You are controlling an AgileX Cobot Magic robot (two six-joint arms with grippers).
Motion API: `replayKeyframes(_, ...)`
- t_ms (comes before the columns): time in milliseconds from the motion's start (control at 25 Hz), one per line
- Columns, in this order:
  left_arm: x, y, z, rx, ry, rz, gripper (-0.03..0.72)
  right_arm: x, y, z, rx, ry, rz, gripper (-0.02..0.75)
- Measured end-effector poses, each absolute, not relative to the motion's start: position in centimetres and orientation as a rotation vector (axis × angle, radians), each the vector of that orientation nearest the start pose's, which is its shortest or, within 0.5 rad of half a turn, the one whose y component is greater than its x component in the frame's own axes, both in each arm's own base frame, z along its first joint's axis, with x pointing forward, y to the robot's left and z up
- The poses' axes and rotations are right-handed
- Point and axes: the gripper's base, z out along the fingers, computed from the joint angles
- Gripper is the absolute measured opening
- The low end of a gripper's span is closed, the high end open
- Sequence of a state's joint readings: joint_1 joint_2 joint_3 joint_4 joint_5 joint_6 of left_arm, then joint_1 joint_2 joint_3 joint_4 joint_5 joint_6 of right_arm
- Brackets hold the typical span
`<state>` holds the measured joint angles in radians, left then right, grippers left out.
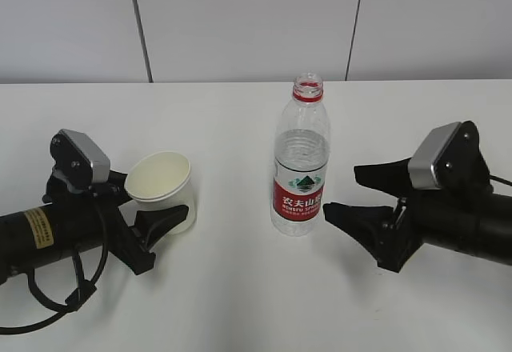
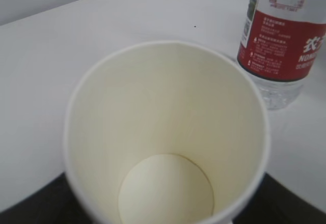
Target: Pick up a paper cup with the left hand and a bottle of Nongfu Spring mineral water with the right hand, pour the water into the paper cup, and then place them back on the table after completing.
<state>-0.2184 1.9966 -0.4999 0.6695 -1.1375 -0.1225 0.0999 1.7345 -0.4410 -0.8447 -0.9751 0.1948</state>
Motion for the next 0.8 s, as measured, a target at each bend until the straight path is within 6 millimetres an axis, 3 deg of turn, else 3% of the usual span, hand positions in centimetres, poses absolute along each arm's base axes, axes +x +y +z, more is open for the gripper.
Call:
replayKeyframes(440,26.6,-11.2,9.3,0.777,1.755,-0.593,0.445,27.8,8.8,11.7,-0.790,1.758,0.538,0.655)
replayKeyframes(800,26.6,-11.2,9.3,0.777,1.755,-0.593,0.445,29.3,9.3,10.8,-0.831,1.742,0.554,0.661)
